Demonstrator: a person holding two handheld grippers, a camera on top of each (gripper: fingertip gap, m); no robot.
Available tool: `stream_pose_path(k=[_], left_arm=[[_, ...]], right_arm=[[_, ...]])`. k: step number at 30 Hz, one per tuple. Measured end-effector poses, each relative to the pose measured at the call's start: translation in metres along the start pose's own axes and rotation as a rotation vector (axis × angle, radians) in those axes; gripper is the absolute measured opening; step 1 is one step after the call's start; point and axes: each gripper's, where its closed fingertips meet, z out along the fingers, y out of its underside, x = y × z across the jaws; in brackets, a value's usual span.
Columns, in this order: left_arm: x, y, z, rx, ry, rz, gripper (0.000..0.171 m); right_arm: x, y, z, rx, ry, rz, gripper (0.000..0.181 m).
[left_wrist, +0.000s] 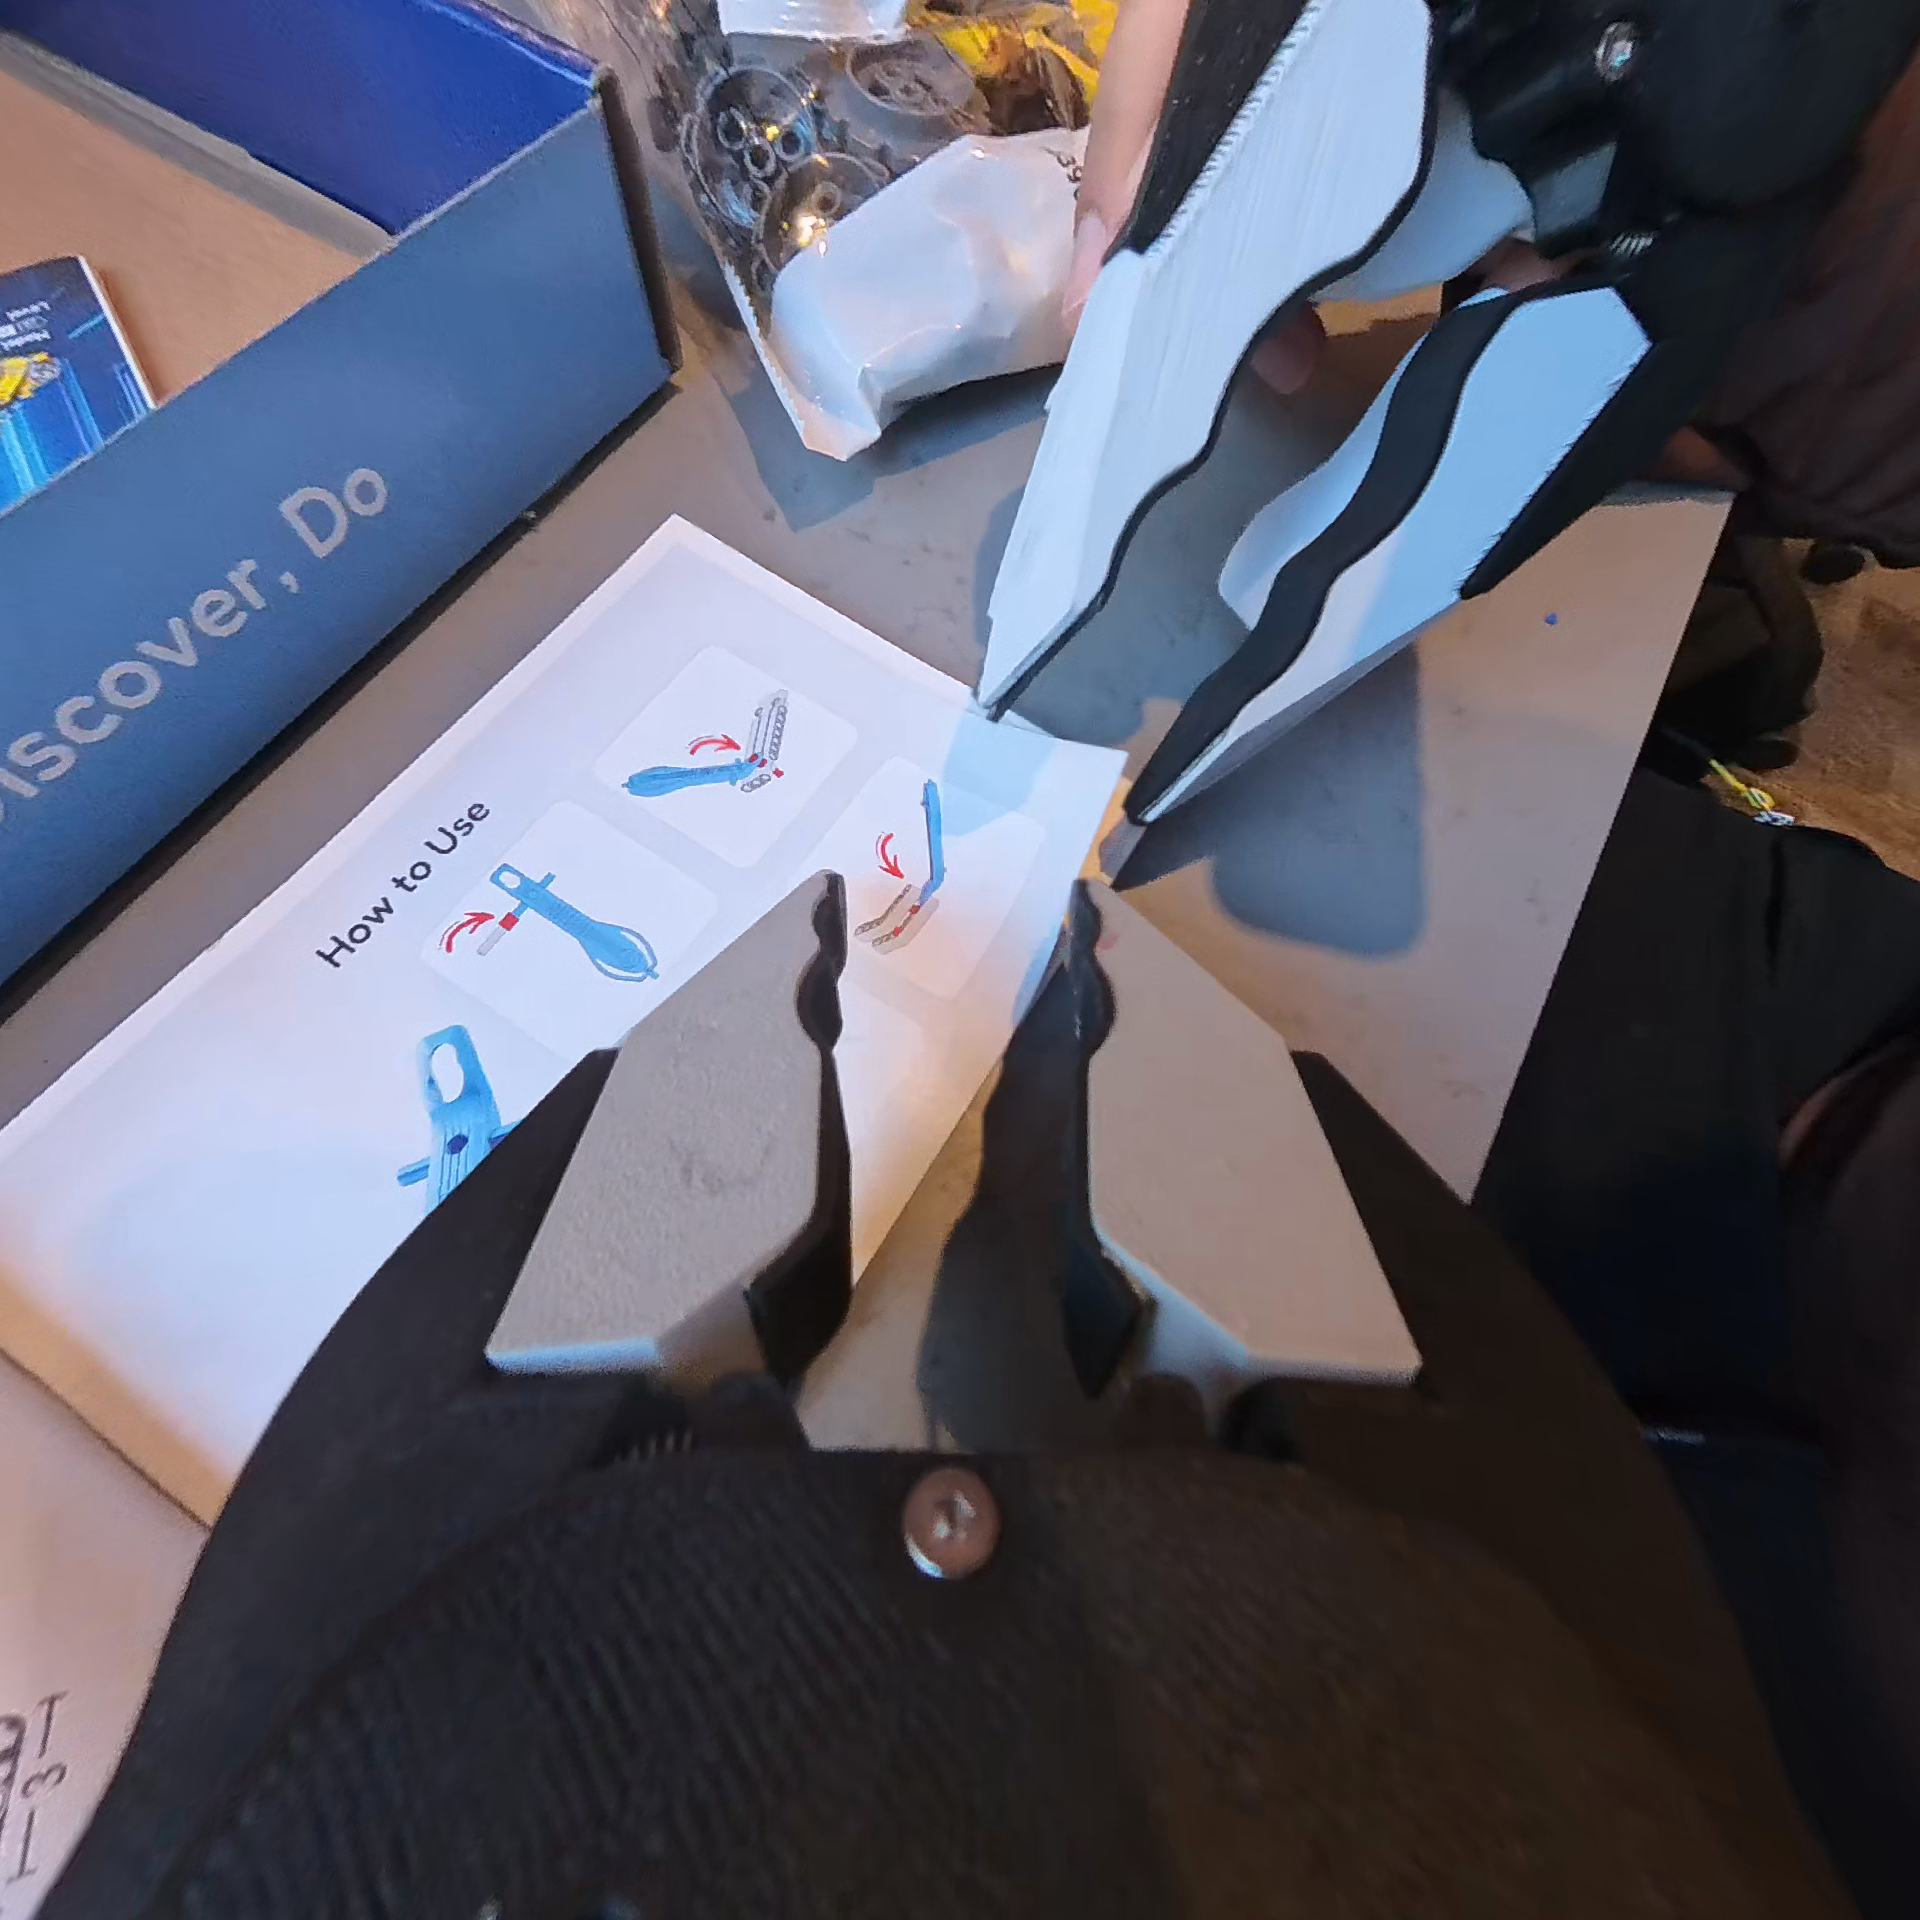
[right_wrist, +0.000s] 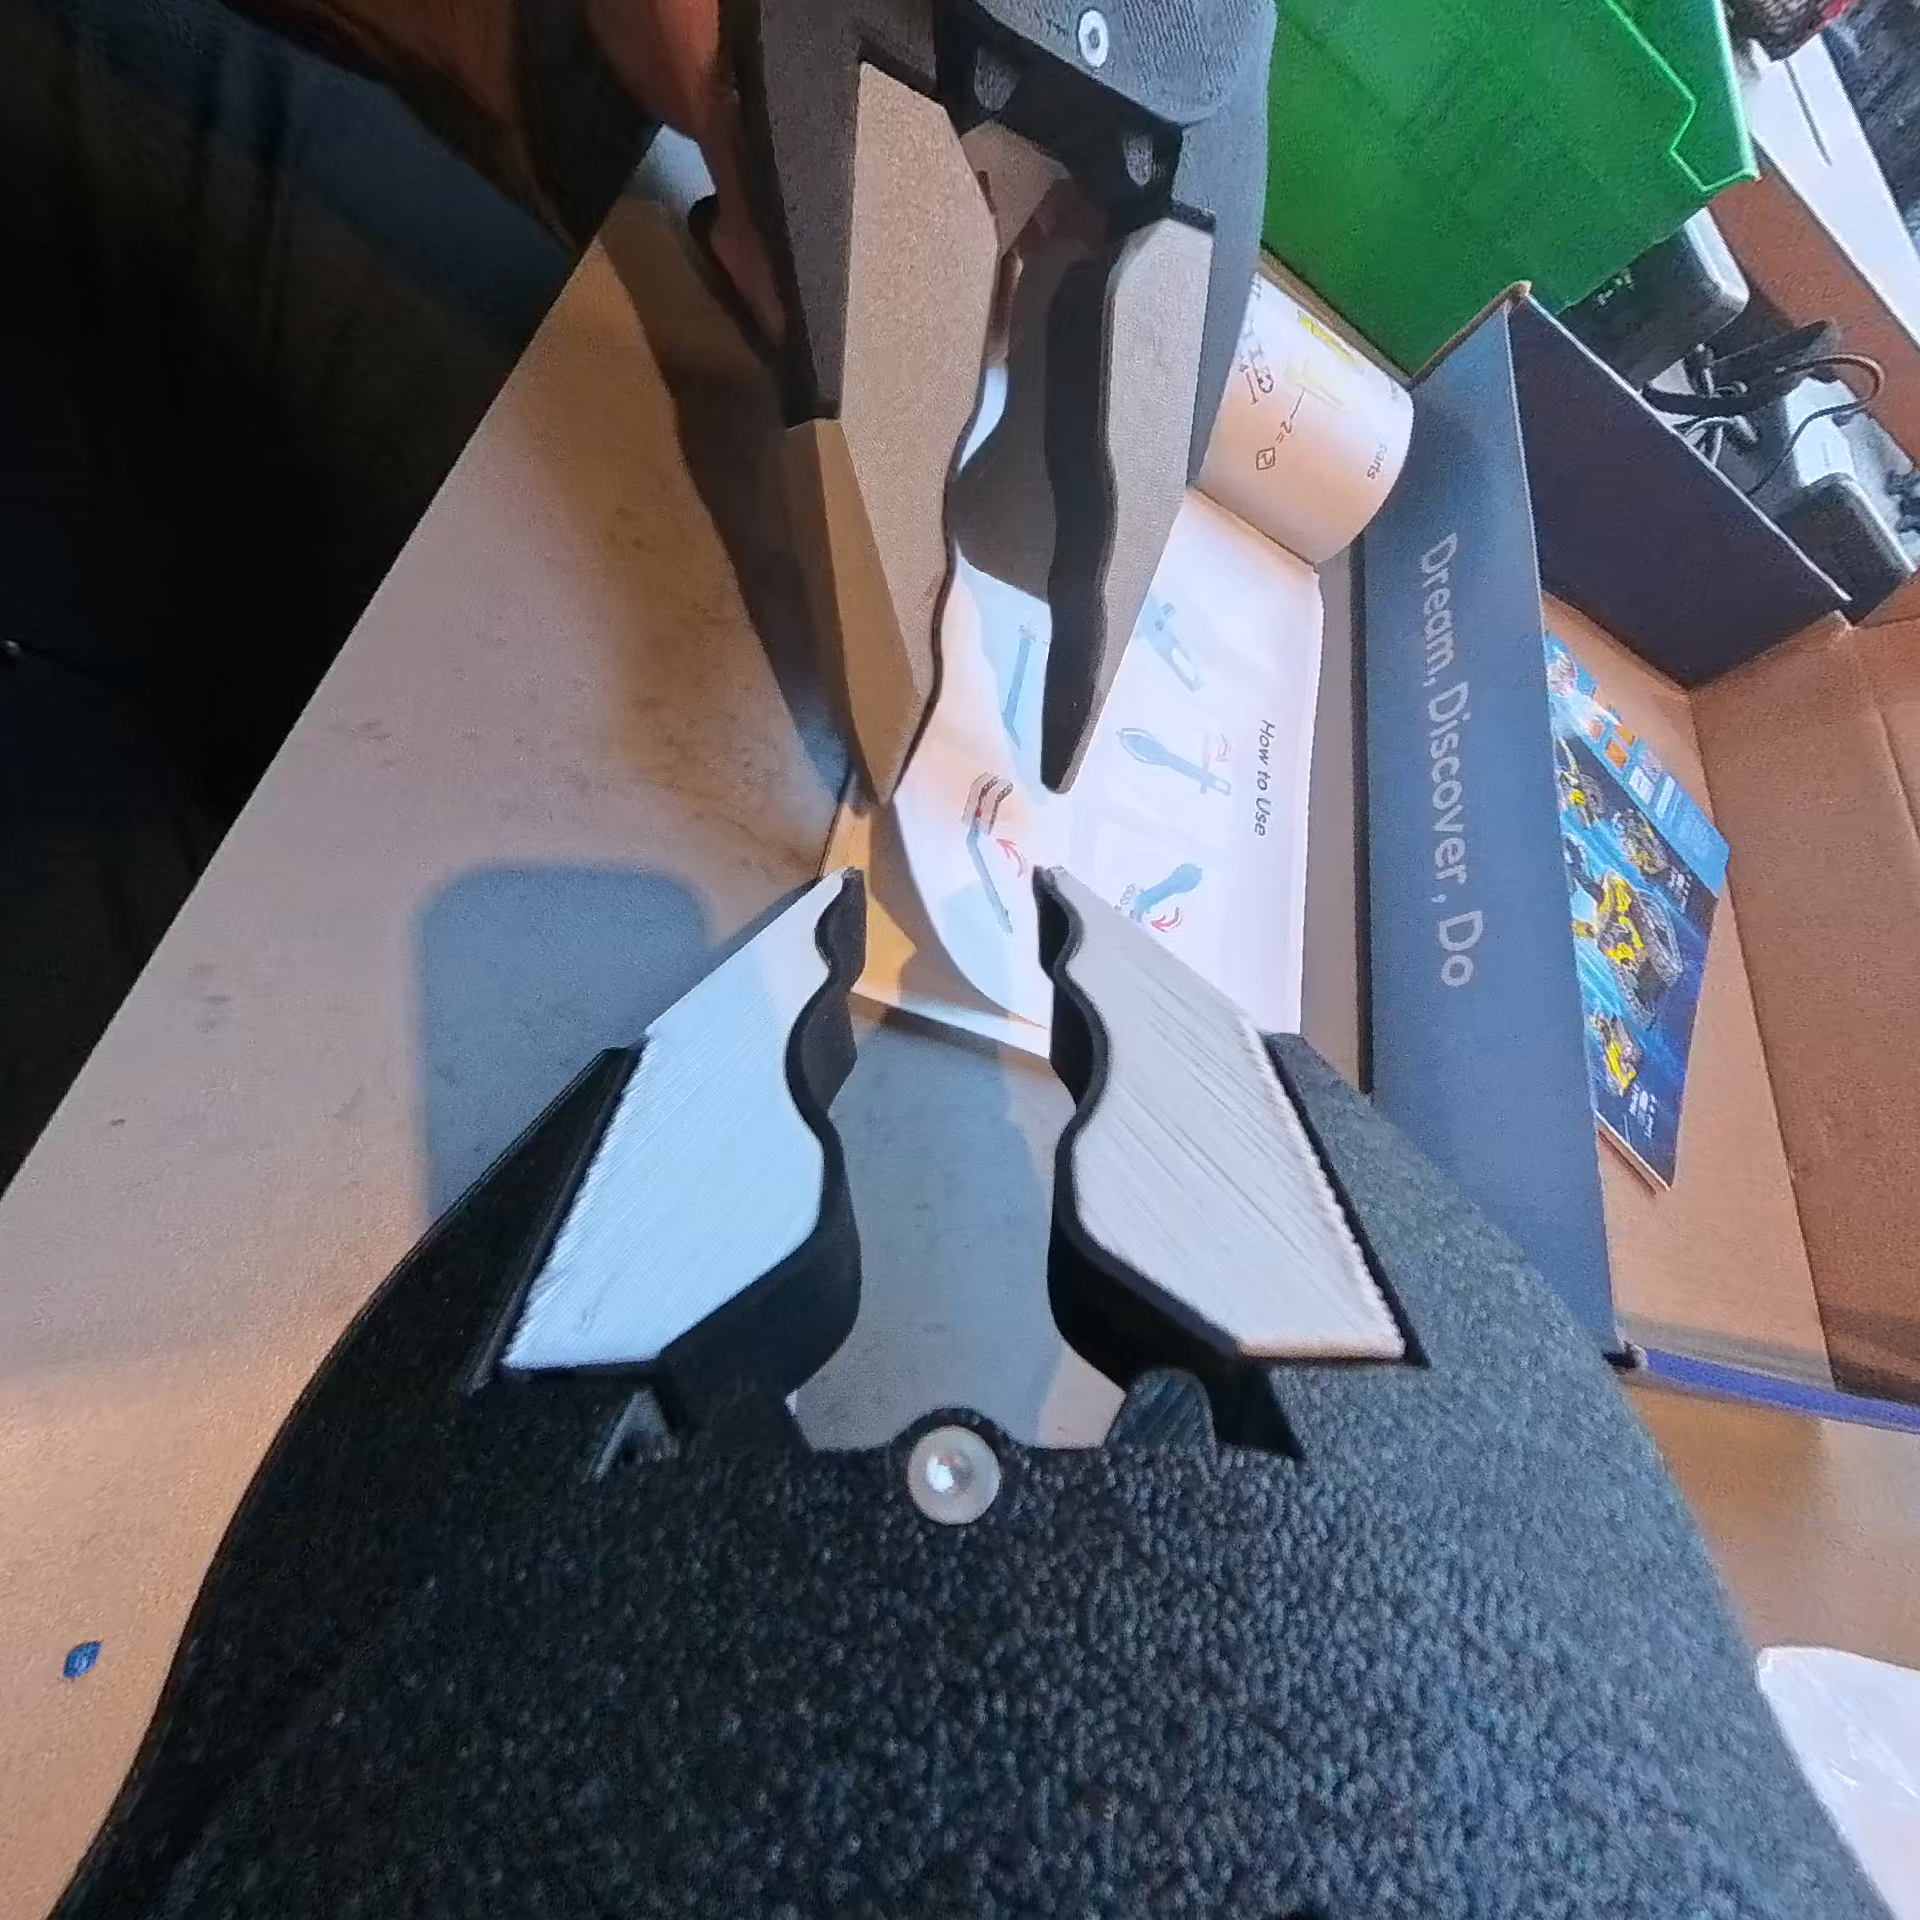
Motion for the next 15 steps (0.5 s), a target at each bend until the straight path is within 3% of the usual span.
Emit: stream_pose_path(k=[5,9,15], left_arm=[[-0.005,-0.007,-0.008,0.070,-0.004,-0.063,0.030],[-0.012,-0.012,-0.014,0.127,-0.035,-0.104,0.000],[-0.018,-0.019,-0.023,0.201,-0.072,-0.139,0.000]], right_arm=[[0.006,-0.004,-0.003,0.036,0.016,0.032,0.033],[0.016,0.001,0.002,0.007,0.061,0.078,0.011],[0.028,0.005,0.009,-0.015,0.137,0.119,0.007]])
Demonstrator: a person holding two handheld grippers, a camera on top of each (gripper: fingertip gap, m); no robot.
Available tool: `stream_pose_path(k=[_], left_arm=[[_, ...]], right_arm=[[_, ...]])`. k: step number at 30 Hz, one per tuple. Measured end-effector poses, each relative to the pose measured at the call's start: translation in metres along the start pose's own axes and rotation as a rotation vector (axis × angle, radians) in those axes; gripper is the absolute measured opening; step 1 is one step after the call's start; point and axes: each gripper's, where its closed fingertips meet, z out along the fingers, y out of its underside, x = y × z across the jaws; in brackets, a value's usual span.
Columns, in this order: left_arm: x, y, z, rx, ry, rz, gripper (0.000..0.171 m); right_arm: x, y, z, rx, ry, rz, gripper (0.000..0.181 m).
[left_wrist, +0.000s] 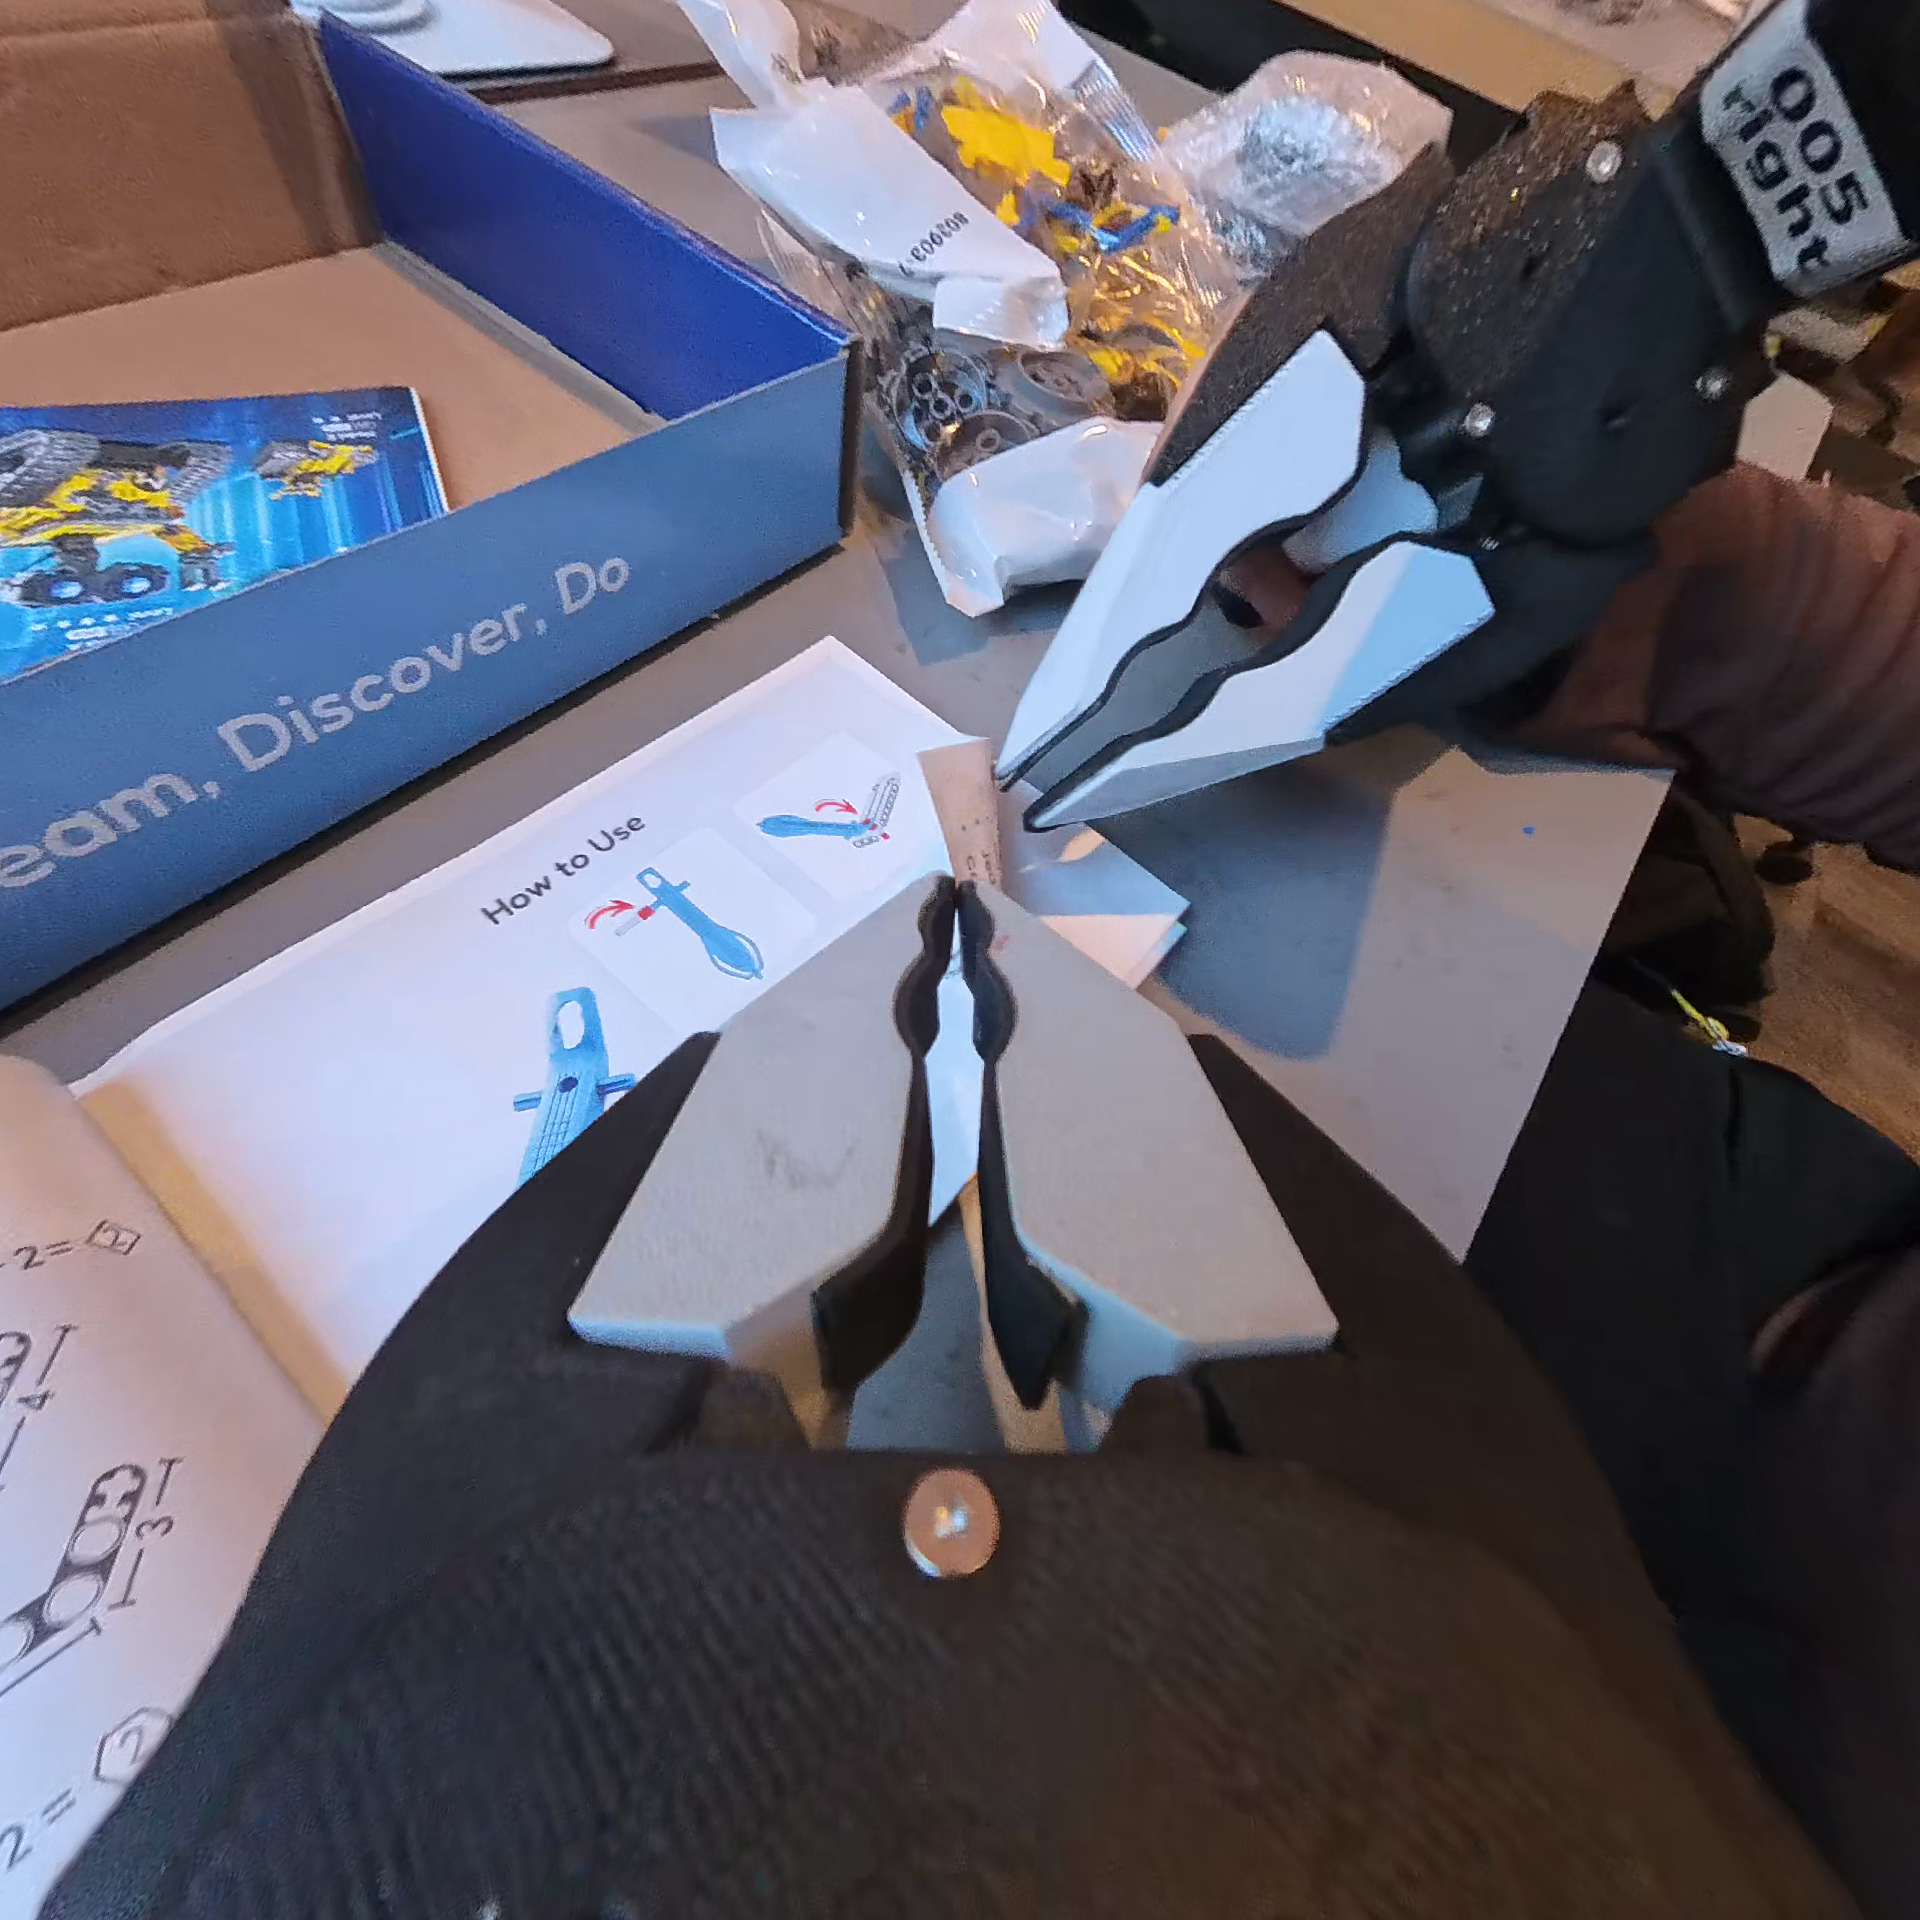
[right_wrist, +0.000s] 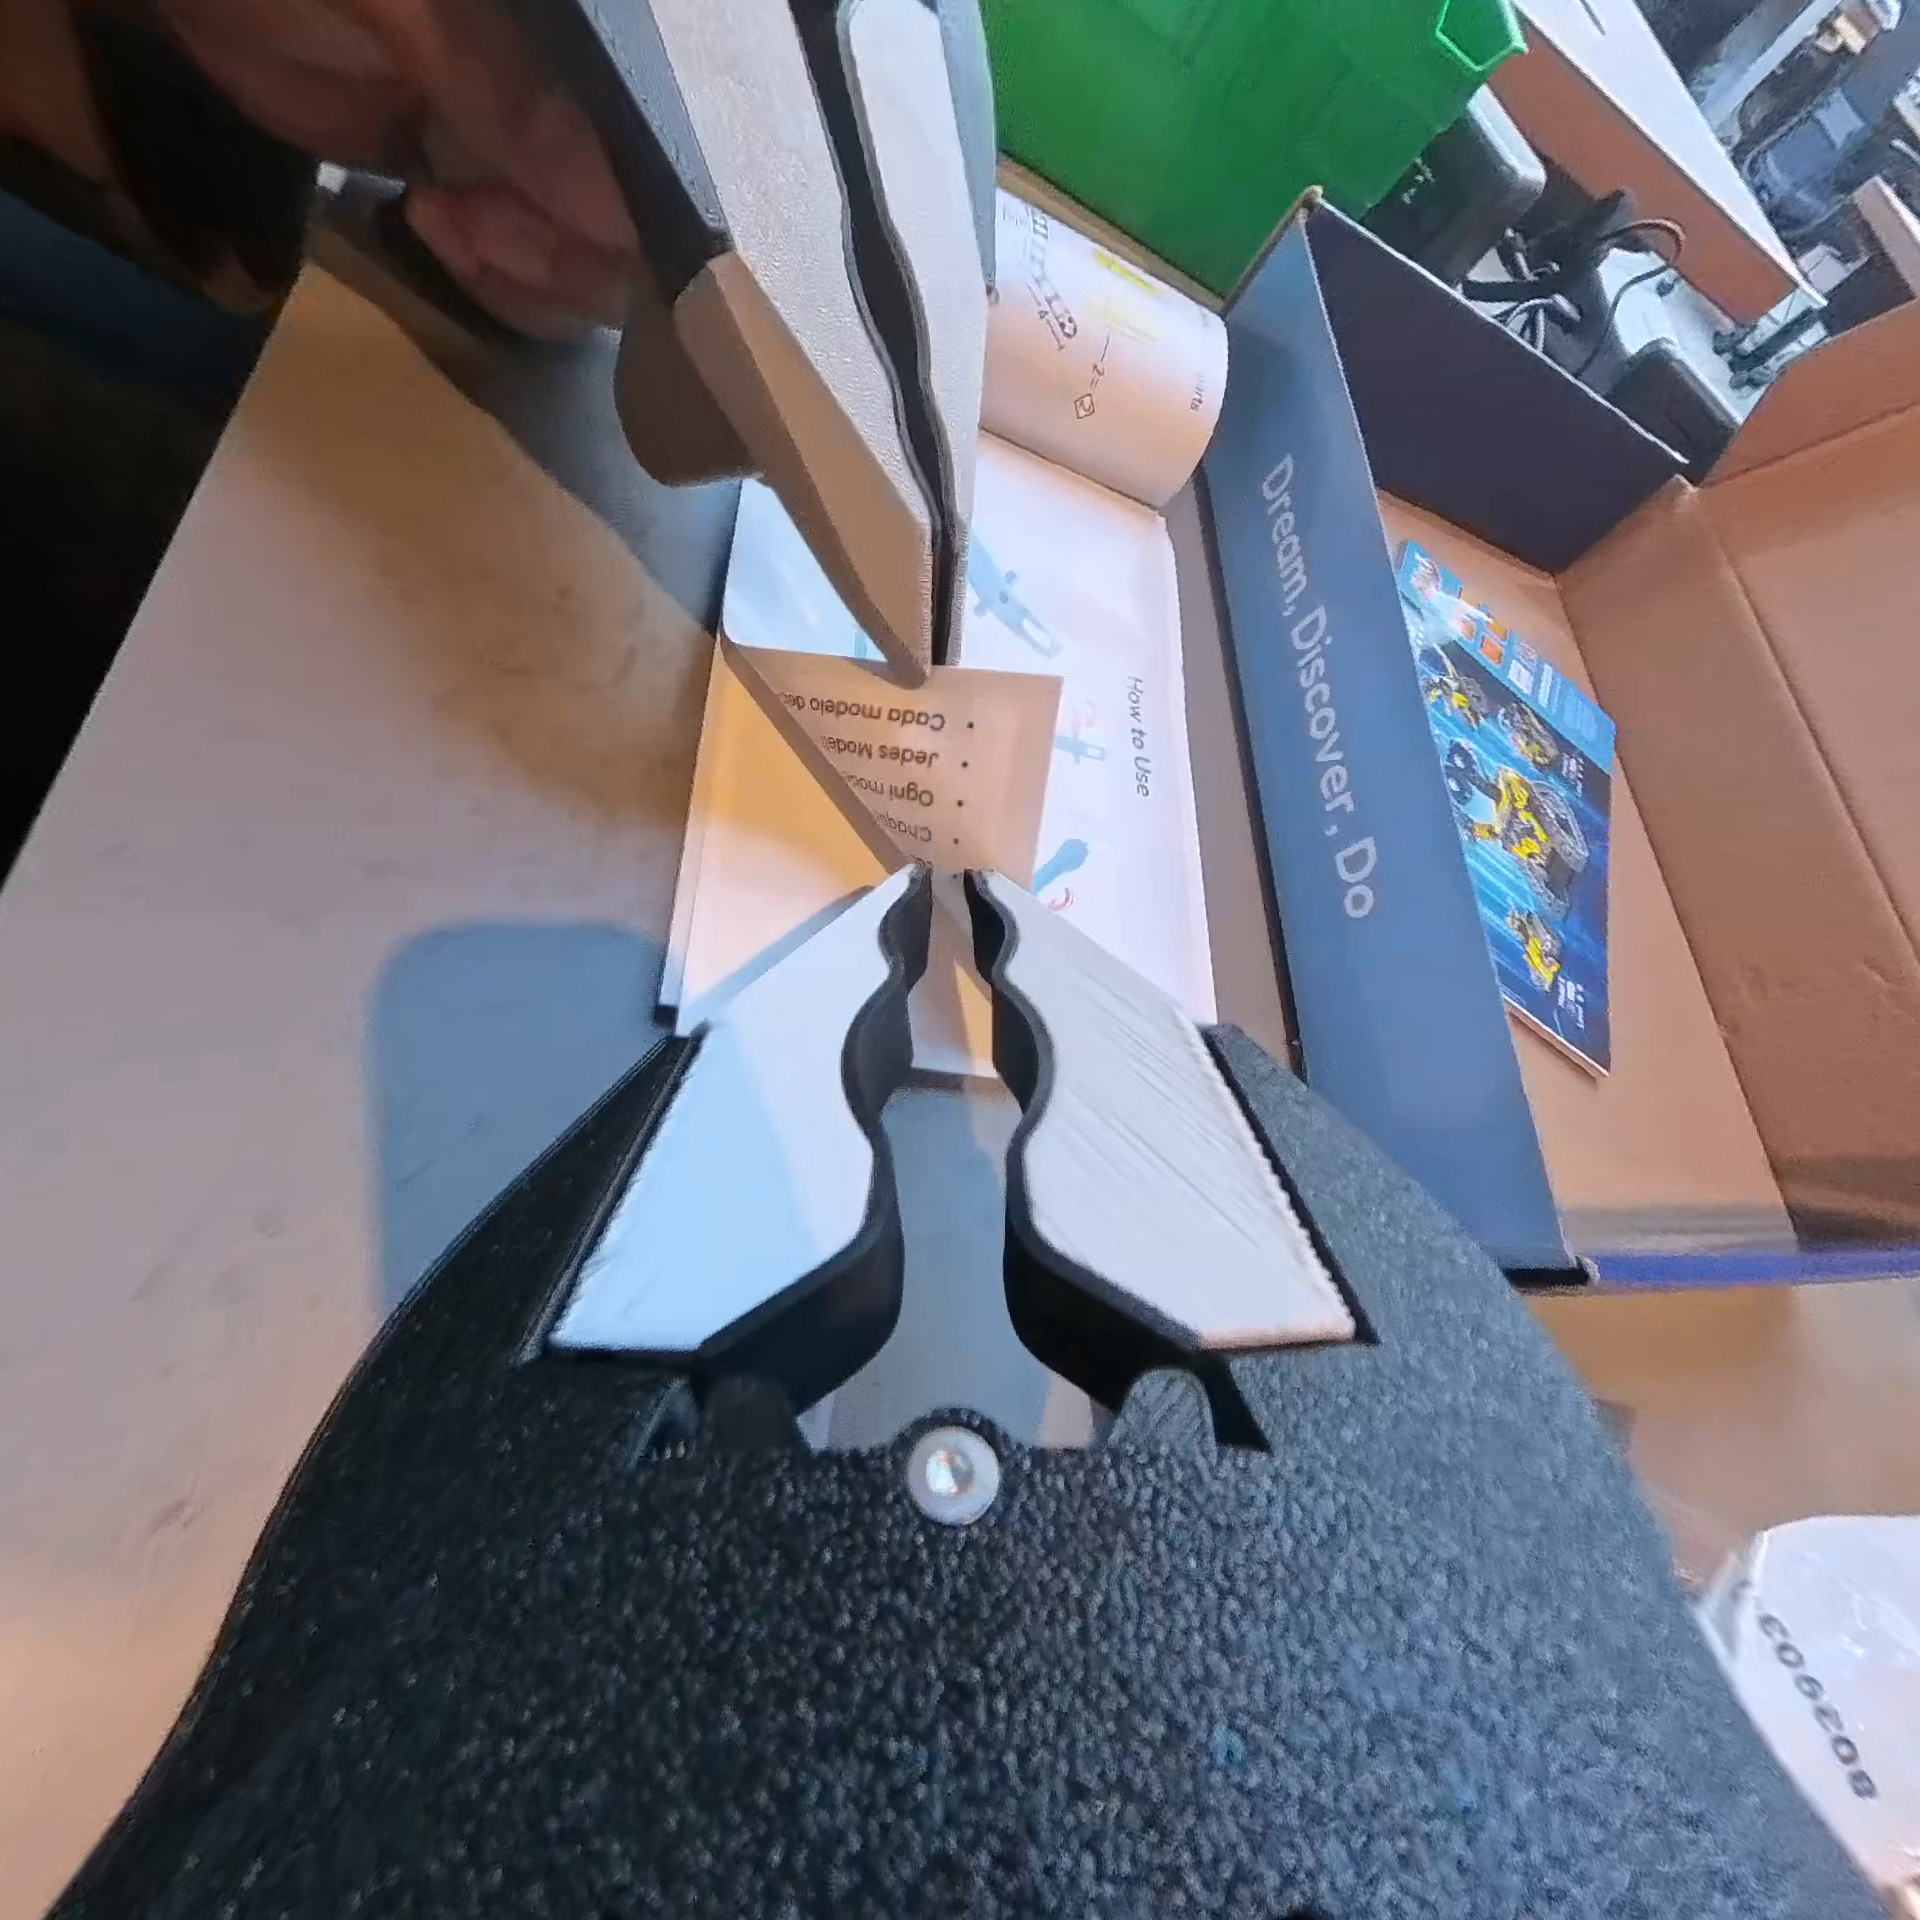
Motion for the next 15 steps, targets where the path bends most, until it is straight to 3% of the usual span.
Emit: stream_pose_path(k=[5,15], left_arm=[[0.000,-0.002,-0.001,0.015,0.007,-0.023,0.000],[0.008,-0.001,-0.001,0.008,0.070,-0.017,0.000]], right_arm=[[0.001,-0.002,0.002,0.013,0.011,0.015,0.004],[0.014,-0.016,-0.008,0.114,0.034,0.099,0.021]])
